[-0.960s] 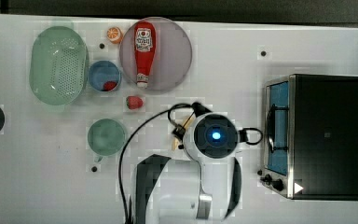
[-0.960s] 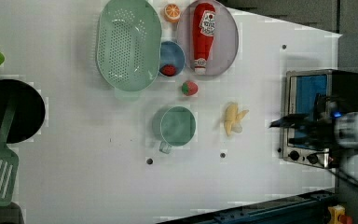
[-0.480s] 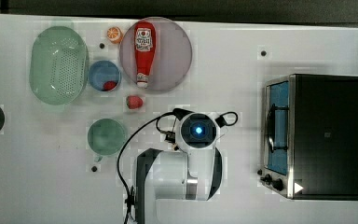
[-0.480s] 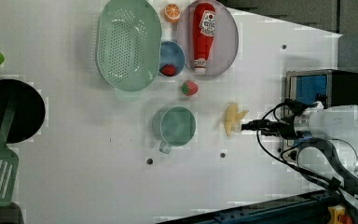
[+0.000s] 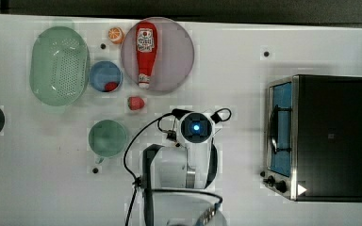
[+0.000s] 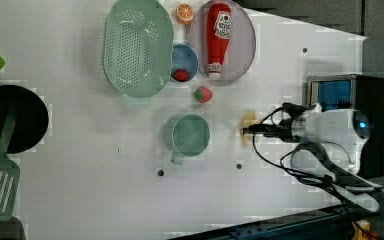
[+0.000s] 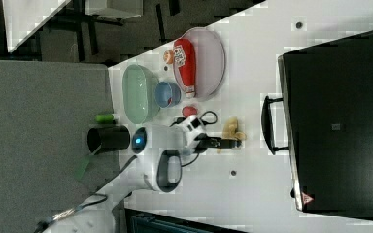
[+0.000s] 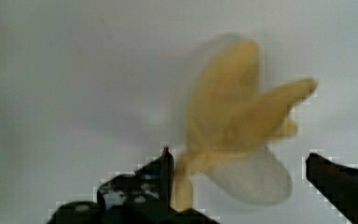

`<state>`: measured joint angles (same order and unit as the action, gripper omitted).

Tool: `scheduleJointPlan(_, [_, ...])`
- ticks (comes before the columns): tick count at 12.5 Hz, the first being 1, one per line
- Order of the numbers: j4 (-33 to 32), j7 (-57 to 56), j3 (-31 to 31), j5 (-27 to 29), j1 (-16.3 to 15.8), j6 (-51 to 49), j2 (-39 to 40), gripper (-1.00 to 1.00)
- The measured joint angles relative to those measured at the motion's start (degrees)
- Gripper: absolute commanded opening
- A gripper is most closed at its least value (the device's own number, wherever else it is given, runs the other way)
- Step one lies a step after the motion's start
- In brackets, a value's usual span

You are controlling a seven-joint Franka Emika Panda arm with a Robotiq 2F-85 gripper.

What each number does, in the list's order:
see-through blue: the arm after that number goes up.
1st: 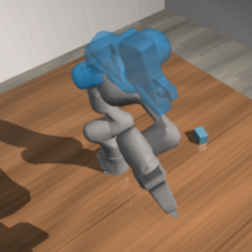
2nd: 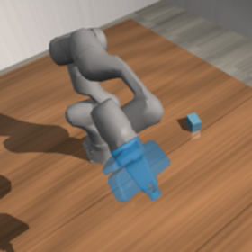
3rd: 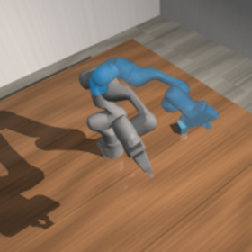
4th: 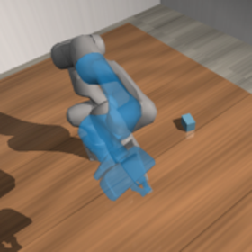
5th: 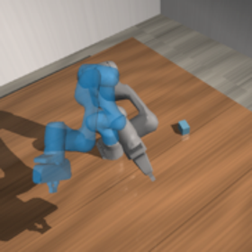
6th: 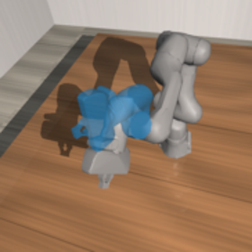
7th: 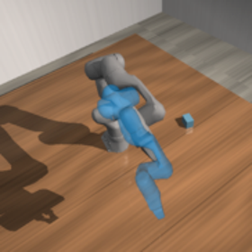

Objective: Pick Banana and place it in mug.

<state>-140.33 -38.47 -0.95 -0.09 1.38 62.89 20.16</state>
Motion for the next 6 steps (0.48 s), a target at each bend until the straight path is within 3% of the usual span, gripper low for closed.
scheduleJointPlan(2, [-0.2, -0.1, 0.4, 0.6, 0.8, 1.8, 4.3, 0.42])
scheduleJointPlan(6, [-1.3, -0.2, 0.5, -1.0, -0.5, 3.9, -0.8, -0.48])
